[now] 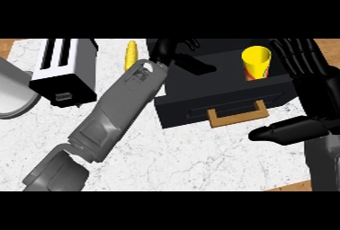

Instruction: Pick up the cup, place it into the drawer and close the drawer

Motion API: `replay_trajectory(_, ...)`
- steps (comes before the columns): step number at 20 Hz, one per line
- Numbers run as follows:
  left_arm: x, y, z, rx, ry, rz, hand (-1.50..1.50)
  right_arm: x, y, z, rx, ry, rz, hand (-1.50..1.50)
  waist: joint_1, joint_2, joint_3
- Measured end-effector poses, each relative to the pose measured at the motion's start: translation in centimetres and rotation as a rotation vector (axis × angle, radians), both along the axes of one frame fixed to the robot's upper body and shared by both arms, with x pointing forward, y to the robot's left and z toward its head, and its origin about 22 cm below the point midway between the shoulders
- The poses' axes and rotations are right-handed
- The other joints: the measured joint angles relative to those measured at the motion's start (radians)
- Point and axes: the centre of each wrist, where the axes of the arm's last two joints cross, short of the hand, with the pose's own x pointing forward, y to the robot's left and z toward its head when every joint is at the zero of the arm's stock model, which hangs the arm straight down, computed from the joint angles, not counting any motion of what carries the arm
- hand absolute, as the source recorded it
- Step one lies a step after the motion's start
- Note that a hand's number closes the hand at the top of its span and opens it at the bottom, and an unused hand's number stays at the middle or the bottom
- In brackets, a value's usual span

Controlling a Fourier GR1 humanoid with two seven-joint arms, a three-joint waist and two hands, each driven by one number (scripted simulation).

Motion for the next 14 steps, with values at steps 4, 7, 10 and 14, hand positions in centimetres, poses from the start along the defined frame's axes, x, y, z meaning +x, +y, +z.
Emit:
replay_trajectory(4, -0.2, 0.0, -0.2, -0.081, -0.004, -0.001, -1.5, 0.3, 1.3, 0.0, 0.012, 0.011, 0.118, 1.5, -0.02, 0.007, 0.0)
replay_trajectory(7, -0.3, -0.1, 0.0, -0.168, -0.024, -0.023, -1.5, 0.5, 2.6, 0.1, 0.005, 0.012, 0.243, 1.5, -0.022, 0.009, -0.001)
replay_trajectory(10, -0.4, -0.1, 0.1, -0.264, -0.057, -0.041, -1.5, 0.4, 3.4, -0.2, -0.024, 0.04, 0.376, 1.5, -0.016, 0.005, -0.002)
replay_trajectory(14, -0.5, -0.1, 0.3, -0.354, -0.099, -0.019, -1.5, 0.0, 3.7, -0.5, -0.188, 0.112, 0.49, 1.5, 0.005, -0.005, -0.003)
